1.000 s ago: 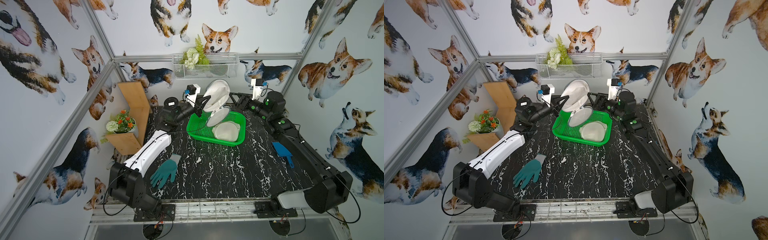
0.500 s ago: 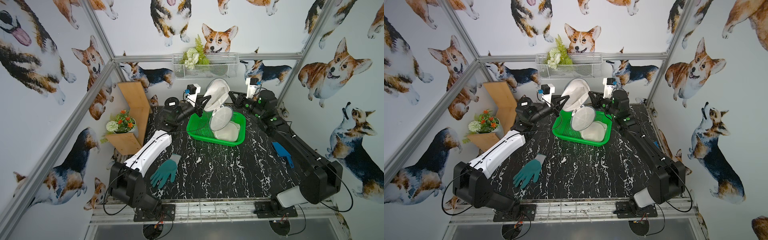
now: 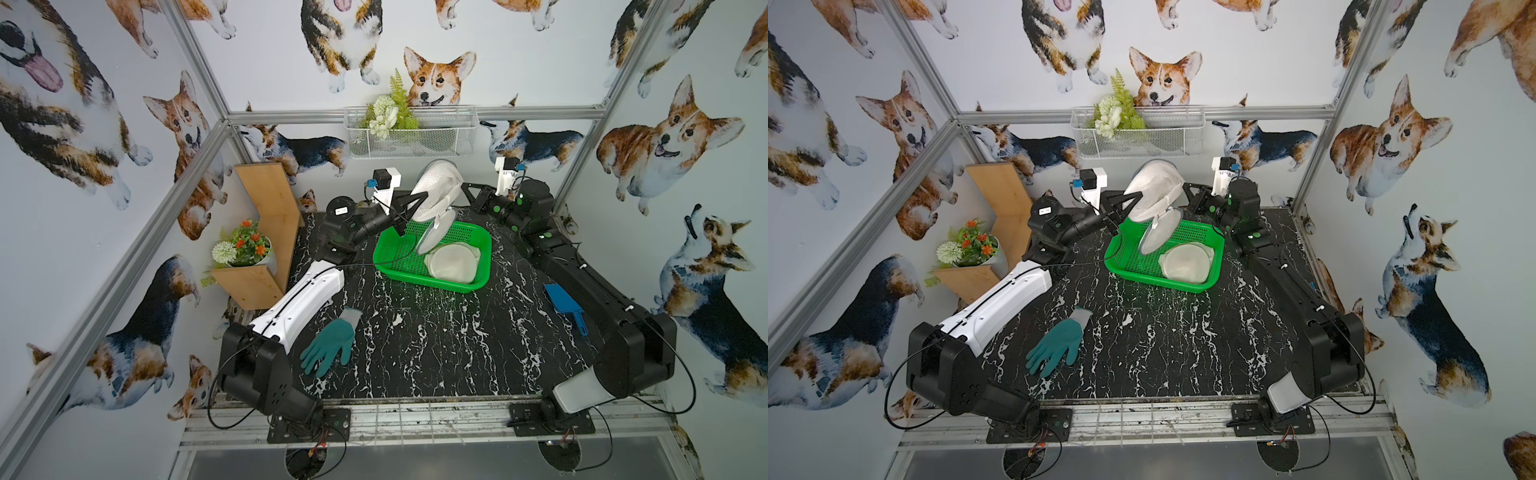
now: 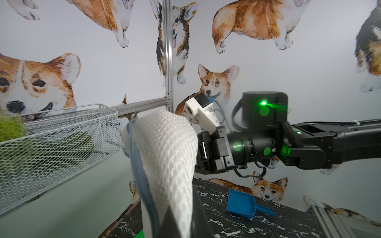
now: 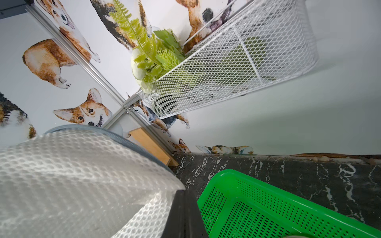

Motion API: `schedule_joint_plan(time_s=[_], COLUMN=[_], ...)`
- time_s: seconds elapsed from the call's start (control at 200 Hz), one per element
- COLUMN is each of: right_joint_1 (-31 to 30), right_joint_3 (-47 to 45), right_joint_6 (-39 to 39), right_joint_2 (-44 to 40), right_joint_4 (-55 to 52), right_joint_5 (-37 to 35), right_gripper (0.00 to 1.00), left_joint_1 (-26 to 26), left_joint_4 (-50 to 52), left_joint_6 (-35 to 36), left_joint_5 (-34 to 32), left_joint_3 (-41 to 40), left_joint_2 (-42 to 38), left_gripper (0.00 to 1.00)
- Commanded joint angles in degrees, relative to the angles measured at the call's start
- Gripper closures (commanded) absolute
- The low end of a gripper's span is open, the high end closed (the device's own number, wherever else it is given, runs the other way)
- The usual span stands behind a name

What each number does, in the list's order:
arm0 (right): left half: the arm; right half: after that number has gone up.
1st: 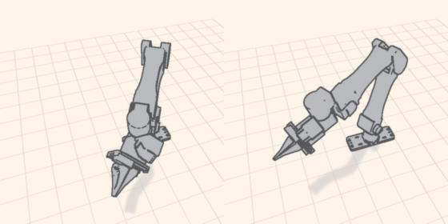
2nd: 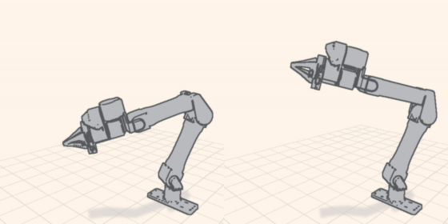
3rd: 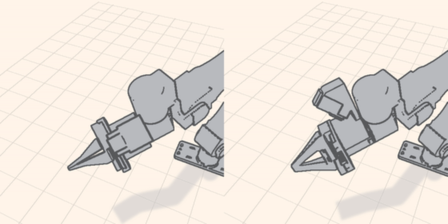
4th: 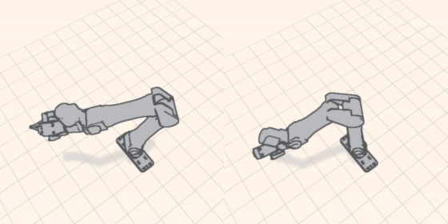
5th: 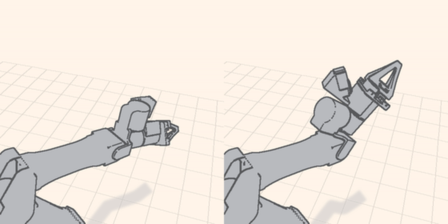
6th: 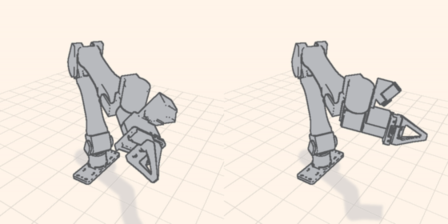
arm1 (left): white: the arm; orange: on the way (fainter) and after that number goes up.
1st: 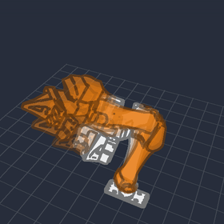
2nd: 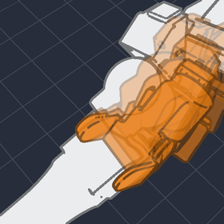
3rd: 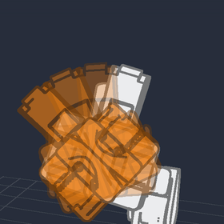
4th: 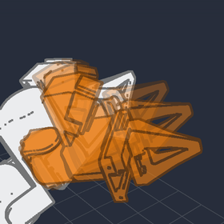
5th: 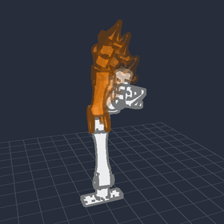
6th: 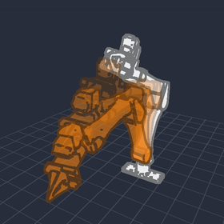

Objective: Turn the laundry bag inside out
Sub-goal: Turn over the laundry bag.

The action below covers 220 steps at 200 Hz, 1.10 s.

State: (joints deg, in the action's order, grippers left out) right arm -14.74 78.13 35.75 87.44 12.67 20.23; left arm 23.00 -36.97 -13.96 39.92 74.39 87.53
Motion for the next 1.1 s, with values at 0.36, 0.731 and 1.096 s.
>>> schedule_joint_plan(time_s=[0.36,0.731,1.096], right_joint_1=[2.59,3.89,-2.12], right_joint_3=[-2.82,1.41,6.16], right_joint_6=[1.29,-35.39,-59.94], right_joint_2=[-0.93,-7.1,-5.89], right_joint_4=[3.45,-9.03,-12.59], right_joint_5=[7.4,13.47,3.62], right_gripper=[0.67,0.32,0.36], left_joint_1=[-1.4,-3.83,-4.21], left_joint_4=[-20.01,5.47,28.14], left_joint_6=[-15.12,1.69,16.83], left_joint_5=[3.78,7.09,7.17], left_joint_3=[-0.89,2.84,9.27], left_joint_2=[3.33,2.47,2.17], left_gripper=[1.0,1.0,1.0])
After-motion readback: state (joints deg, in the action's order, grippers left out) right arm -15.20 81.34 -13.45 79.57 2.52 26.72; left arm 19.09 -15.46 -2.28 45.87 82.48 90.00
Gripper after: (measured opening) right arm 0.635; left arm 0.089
